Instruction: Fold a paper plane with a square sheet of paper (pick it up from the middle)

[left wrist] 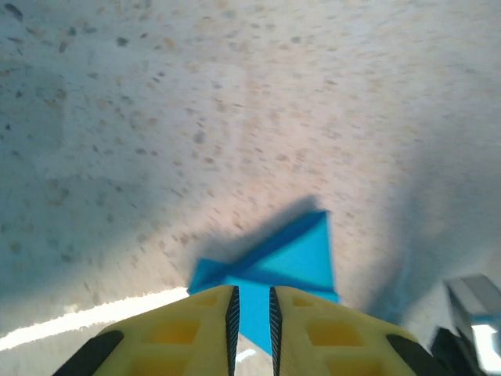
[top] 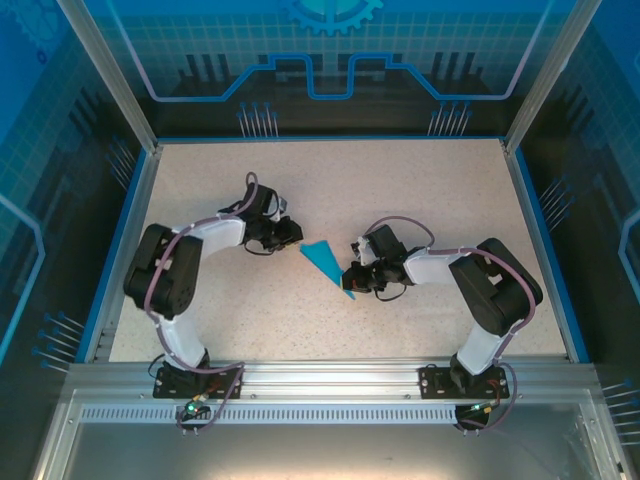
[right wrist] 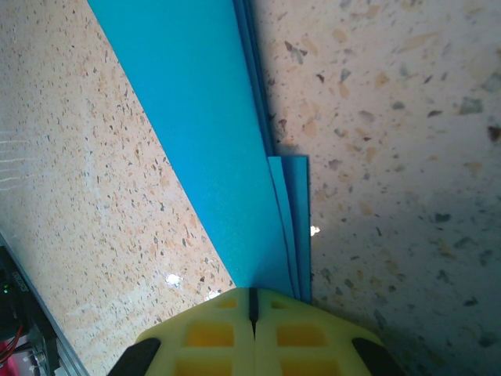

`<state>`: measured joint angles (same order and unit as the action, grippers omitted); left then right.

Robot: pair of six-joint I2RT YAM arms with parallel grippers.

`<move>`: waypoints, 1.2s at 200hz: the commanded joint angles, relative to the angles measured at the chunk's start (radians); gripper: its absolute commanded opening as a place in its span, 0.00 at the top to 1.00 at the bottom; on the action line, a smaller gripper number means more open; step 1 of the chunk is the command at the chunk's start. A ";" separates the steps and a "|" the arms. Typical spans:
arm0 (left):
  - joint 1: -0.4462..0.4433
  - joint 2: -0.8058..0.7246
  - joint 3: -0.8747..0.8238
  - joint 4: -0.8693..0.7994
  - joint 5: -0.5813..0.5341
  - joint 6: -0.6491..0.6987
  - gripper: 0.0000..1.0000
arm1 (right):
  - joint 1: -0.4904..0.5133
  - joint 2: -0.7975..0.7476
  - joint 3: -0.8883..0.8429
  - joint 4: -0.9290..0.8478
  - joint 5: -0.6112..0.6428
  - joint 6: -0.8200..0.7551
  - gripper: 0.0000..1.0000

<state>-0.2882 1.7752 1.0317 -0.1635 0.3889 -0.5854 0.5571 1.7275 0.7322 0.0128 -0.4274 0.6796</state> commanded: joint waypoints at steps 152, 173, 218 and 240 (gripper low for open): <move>-0.357 0.063 -0.157 0.213 -0.026 -0.249 0.88 | 0.006 0.091 -0.068 -0.188 0.116 -0.012 1.00; -0.357 0.075 -0.143 0.203 -0.053 -0.242 0.88 | 0.005 0.094 -0.068 -0.189 0.117 -0.012 1.00; -0.357 0.064 -0.144 0.248 -0.053 -0.239 0.88 | 0.007 0.101 -0.069 -0.194 0.119 -0.014 1.00; -0.357 0.034 -0.148 0.257 -0.054 -0.235 0.90 | 0.009 0.104 -0.068 -0.192 0.121 -0.012 1.00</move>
<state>-0.6380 1.8259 0.8791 0.0368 0.3782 -0.8143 0.5571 1.7344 0.7322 0.0132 -0.4286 0.6796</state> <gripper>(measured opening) 0.105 0.023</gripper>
